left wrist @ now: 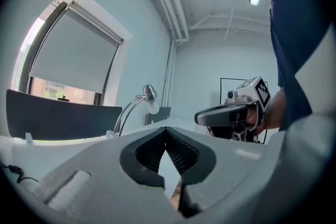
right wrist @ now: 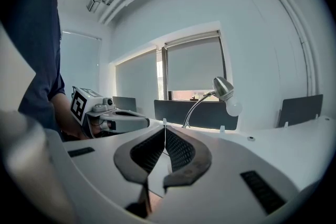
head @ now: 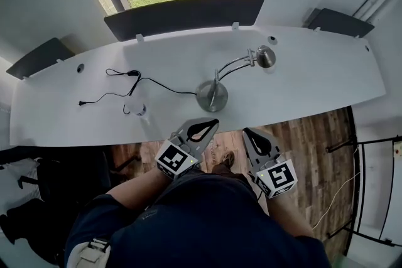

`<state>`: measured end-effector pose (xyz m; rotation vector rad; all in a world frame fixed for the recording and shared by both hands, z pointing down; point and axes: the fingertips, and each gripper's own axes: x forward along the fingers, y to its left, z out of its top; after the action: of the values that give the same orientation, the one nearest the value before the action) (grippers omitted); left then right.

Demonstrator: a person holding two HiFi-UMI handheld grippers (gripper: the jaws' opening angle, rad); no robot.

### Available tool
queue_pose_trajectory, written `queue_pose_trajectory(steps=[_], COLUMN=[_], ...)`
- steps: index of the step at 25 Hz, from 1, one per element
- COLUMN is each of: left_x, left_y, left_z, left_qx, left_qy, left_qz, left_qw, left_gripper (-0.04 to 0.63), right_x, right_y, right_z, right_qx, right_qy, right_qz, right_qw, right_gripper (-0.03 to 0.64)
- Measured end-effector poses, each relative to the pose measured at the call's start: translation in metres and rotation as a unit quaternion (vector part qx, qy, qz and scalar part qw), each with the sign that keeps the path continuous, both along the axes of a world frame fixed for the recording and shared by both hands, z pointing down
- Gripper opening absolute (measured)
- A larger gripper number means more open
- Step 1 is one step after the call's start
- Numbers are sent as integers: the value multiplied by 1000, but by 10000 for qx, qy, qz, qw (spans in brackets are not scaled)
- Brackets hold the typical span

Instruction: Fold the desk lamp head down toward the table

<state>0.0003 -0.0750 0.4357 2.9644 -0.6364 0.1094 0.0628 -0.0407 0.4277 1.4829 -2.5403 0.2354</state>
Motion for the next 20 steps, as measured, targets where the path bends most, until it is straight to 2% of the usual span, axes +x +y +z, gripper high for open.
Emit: queue_pose_trajectory(steps=[6, 10, 18, 20], left_x=[7, 10, 14, 16], left_y=[-35, -58, -100, -109], left_z=[18, 34, 60, 67], left_qx=[-55, -75, -157, -168], left_qy=[-295, -507, -650, -645], left_qz=[-254, -459, -771, -807], left_qw=[9992, 9976, 9948, 9945], left_gripper=[5, 6, 6, 23], right_x=[9, 21, 31, 34], right_y=[-34, -56, -92, -99], right_z=[-12, -12, -16, -16], right_qx=[131, 149, 312, 324], right_qy=[267, 757, 1608, 1808], right_qz=[-71, -57, -195, -181], right_qw=[9995, 9970, 9863, 9828], right_gripper=[11, 11, 12, 12])
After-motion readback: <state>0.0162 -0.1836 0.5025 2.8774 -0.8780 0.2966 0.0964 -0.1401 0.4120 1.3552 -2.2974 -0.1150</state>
